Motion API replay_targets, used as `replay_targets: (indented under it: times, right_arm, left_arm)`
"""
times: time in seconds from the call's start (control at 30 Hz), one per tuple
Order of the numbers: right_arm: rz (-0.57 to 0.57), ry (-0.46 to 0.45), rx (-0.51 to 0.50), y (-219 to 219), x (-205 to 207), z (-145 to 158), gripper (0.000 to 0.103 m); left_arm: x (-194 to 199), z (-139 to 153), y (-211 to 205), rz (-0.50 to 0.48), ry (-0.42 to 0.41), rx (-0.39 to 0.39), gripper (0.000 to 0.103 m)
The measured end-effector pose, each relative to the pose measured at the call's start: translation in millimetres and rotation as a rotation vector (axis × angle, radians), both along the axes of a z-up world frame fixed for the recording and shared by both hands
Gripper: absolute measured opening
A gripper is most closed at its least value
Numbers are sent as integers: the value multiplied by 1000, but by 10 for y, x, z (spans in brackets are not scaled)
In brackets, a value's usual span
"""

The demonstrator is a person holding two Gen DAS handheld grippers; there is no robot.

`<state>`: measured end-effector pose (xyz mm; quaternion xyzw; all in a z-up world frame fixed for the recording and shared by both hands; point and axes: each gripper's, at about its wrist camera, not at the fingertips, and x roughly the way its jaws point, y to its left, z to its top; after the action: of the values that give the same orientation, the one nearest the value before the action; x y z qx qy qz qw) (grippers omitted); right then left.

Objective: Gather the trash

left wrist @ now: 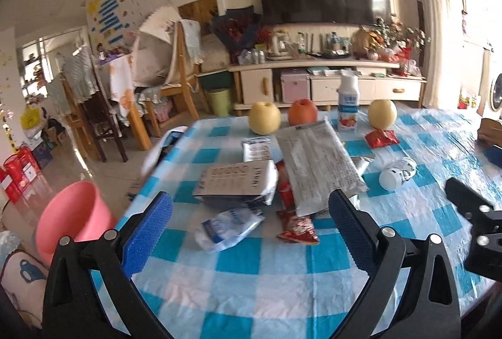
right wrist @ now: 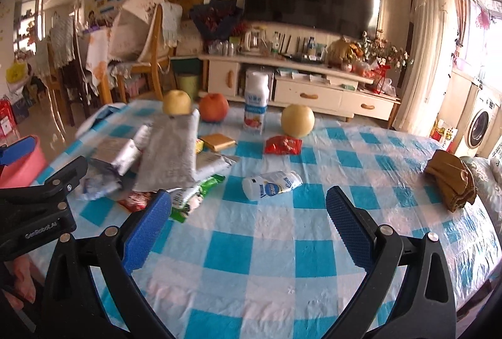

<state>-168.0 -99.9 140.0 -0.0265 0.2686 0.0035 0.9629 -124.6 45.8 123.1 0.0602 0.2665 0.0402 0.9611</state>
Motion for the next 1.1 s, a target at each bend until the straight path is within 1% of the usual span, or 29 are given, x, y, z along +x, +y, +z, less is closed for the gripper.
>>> replay_targets:
  times: [0.13, 0.23, 0.37, 0.5, 0.73, 1.1]
  right_arm:
    - [10, -28, 26, 26, -219, 120, 99]
    - [17, -50, 22, 42, -343, 182, 99]
    - [28, -63, 23, 64, -474, 229, 99]
    - [32, -81, 23, 69, -583, 275, 99]
    - [44, -100, 16, 96, -675, 304, 99]
    - [67, -88, 11, 144, -658, 266, 99]
  left_arm:
    - [-175, 45, 127, 38, -6, -21, 98]
    - [-314, 78, 219, 64, -13, -39, 98]
    - [-468, 145, 306, 95, -33, -40, 98]
    - [-557, 199, 319, 103, -50, -48, 98]
    - [-610, 249, 276, 94, -69, -31, 98]
    - [-613, 268, 261, 93, -73, -19, 98]
